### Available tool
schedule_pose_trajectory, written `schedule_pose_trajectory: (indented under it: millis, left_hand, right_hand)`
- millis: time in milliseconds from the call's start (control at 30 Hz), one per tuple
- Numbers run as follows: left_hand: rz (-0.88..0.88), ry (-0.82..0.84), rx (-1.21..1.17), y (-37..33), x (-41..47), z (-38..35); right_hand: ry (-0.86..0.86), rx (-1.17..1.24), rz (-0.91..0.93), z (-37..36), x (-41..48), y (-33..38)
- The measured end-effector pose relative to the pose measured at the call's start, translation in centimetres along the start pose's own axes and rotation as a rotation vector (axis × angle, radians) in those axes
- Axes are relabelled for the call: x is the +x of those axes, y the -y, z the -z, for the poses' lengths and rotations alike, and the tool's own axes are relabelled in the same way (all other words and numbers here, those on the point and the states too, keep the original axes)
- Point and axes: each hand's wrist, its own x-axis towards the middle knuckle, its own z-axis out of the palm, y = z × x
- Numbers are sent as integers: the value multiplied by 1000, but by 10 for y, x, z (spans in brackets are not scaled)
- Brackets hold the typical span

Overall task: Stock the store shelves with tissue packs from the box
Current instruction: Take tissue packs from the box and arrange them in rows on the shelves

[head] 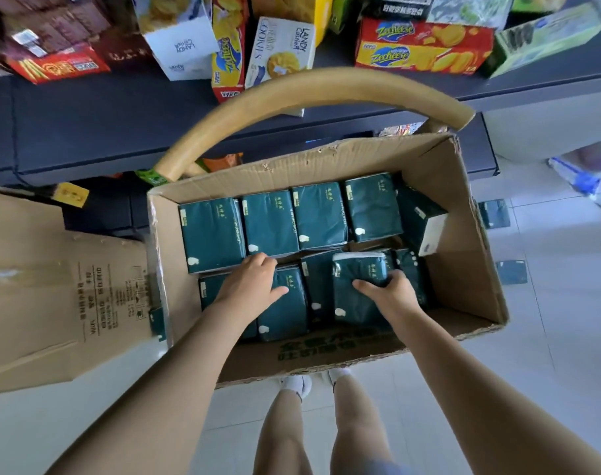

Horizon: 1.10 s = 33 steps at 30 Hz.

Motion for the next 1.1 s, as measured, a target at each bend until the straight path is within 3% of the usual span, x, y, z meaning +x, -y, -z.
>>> schedule_pose_trajectory:
  millis: [200,433,533,633,733,833,1100]
  left_hand:
    - [18,156,115,0,11,-2]
    - [-18,105,92,-2,9,-2]
    - [9,108,-50,-2,1,5]
    - [197,97,-422,-1,-14,18]
    - [323,10,-689,-1,-37,43]
    - [326,-100,-846,-9,-64,78]
    - [306,-480,-1064,-52,-130,190]
  right_hand:
    - [-5,122,33,7,5,-4]
    - [-27,171,42,-1,3,-5]
    - [-30,162,90,0,-3,-1]
    - [-59,197,131,9,-12,7]
    - [-58,218,148,25,-29,22]
    - [-45,224,222,49,-55,47]
    - [-163,187,501,146,-137,133]
